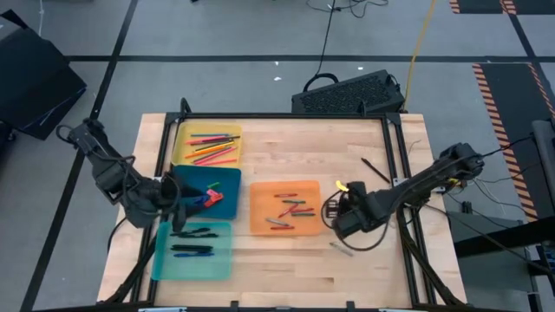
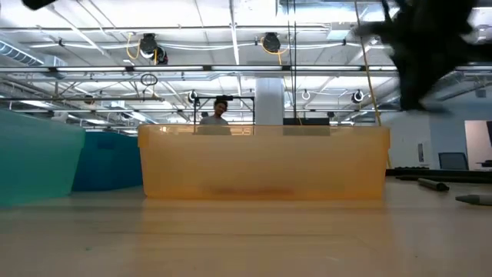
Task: Sort crayons/erasers/pens/pencils in bins
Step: Put the black pen into the green bin
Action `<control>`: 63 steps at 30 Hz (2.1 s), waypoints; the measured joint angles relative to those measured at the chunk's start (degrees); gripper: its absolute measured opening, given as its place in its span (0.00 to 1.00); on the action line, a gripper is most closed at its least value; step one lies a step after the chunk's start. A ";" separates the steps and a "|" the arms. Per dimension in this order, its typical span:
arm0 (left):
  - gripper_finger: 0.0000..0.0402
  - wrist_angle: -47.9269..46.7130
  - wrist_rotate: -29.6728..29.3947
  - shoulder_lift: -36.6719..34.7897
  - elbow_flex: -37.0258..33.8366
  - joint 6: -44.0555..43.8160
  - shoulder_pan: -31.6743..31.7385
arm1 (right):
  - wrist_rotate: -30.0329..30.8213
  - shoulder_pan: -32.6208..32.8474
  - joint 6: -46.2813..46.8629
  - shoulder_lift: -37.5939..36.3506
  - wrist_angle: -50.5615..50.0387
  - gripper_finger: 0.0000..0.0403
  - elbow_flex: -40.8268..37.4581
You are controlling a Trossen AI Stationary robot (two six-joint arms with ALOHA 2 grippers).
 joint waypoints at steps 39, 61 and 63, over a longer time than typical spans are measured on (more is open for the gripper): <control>0.62 70.05 32.80 24.38 5.57 44.91 27.48 | 11.77 -3.27 -110.47 3.54 93.86 0.05 15.37; 0.08 59.20 37.16 21.21 5.42 40.10 30.42 | 11.20 -3.87 -110.55 3.37 89.70 0.16 14.41; 0.07 54.52 35.70 19.49 5.78 39.65 29.67 | 10.96 -3.81 -108.49 3.26 87.22 0.24 14.41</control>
